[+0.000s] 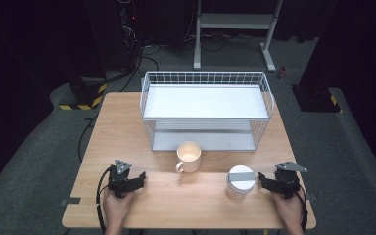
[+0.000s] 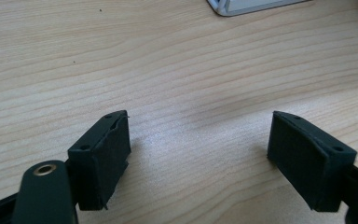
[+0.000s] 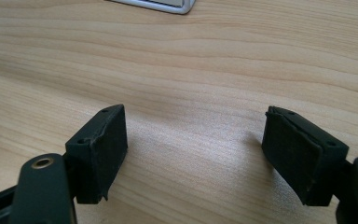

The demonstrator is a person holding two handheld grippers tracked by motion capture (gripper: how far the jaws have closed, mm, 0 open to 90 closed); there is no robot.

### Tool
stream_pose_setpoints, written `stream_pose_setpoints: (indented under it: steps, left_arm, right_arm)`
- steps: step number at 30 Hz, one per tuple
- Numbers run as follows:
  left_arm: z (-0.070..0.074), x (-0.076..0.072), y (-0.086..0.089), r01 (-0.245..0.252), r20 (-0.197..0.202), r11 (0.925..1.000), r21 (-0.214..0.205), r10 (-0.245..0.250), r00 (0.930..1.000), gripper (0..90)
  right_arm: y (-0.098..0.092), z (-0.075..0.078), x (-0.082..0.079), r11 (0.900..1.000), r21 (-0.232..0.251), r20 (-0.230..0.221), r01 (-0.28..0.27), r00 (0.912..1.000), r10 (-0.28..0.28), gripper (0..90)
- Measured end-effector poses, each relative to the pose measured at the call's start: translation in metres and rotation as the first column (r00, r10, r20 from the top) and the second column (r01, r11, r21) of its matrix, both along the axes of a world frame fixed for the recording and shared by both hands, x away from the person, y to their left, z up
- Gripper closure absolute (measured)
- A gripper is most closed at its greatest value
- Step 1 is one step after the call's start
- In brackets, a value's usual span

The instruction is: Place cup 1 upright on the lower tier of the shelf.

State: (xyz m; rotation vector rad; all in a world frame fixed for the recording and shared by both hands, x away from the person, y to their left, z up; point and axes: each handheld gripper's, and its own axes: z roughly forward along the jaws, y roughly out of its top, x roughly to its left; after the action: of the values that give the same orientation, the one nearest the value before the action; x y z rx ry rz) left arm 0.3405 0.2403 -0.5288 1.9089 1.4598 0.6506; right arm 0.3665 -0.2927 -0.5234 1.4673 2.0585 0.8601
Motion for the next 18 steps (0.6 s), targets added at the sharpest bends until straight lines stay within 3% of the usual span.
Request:
stream_pose_setpoints:
  steps: [13,18]
  left_arm:
    - [0.0,-0.0001,0.0,-0.003,0.001,1.0,-0.001,0.003,1.0,21.4]
    - [0.0,-0.0002,0.0,-0.004,0.001,1.0,-0.001,0.004,1.0,21.5]
  right_arm:
    - [0.0001,0.0,0.0002,1.0,0.0,-0.001,0.0,1.0,0.0,22.1]
    - [-0.0017,-0.0003,0.0003,0.9999,-0.001,-0.012,-0.013,0.9998,0.013,15.4]
